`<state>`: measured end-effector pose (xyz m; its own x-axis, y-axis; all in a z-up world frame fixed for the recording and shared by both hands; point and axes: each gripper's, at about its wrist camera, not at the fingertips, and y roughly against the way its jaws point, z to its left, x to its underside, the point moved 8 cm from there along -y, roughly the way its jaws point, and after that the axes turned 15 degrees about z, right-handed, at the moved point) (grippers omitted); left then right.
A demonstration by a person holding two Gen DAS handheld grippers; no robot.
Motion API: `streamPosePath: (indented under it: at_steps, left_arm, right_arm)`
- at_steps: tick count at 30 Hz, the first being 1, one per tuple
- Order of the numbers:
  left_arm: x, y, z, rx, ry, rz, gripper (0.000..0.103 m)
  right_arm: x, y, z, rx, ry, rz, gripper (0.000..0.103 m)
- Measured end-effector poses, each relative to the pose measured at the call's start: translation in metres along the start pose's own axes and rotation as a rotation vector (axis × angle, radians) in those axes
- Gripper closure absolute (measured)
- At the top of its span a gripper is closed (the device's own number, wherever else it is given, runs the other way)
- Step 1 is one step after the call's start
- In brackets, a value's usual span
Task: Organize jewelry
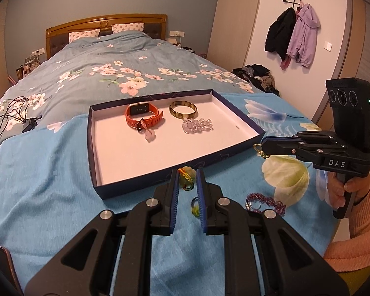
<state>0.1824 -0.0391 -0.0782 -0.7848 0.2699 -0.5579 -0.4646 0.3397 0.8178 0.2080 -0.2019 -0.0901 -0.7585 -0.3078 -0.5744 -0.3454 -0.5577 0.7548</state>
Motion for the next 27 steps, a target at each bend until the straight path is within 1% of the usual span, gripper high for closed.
streamPosePath:
  at_steps: [12,27]
  left_arm:
    - [-0.013,-0.003,0.000,0.004,0.001,-0.009,0.088]
    - [-0.031,-0.013,0.015,-0.013,0.024,-0.012,0.088]
  right_arm:
    - [-0.016,0.001,-0.004,0.014,0.007,-0.015,0.102]
    - [-0.039,-0.006,-0.019,0.056,0.010,-0.012,0.102]
